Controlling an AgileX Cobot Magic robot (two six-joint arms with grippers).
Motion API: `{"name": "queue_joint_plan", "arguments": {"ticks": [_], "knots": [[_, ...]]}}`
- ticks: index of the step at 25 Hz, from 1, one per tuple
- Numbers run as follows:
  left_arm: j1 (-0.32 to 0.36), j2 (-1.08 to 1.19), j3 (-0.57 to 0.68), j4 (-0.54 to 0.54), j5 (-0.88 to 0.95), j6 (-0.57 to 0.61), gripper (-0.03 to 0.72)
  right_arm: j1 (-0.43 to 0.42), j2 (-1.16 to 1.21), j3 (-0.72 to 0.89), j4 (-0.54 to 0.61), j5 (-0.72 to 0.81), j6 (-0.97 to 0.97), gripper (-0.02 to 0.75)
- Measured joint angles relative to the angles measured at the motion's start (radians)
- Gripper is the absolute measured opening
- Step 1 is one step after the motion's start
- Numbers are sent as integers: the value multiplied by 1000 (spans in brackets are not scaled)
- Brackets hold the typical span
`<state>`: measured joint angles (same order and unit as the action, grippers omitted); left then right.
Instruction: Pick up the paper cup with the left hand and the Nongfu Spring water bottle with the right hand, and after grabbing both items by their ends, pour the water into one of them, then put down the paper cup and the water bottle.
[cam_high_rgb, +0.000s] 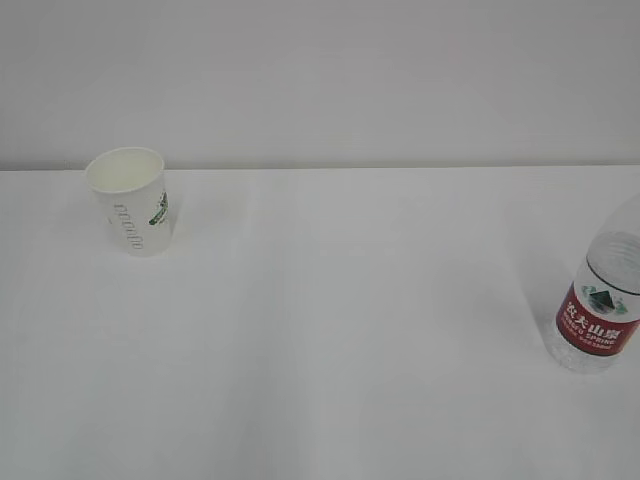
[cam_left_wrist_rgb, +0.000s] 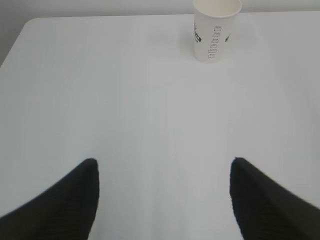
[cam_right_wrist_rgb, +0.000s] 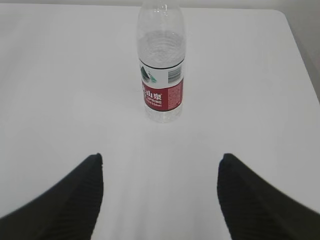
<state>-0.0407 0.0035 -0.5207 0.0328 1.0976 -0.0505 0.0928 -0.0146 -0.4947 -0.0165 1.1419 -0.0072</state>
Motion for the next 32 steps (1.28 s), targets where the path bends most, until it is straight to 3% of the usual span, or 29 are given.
{"name": "queue_joint_plan", "arguments": {"ticks": [32], "knots": [[0,0,0,2,0,0,586,0,0,0,0,0,0,535]]}}
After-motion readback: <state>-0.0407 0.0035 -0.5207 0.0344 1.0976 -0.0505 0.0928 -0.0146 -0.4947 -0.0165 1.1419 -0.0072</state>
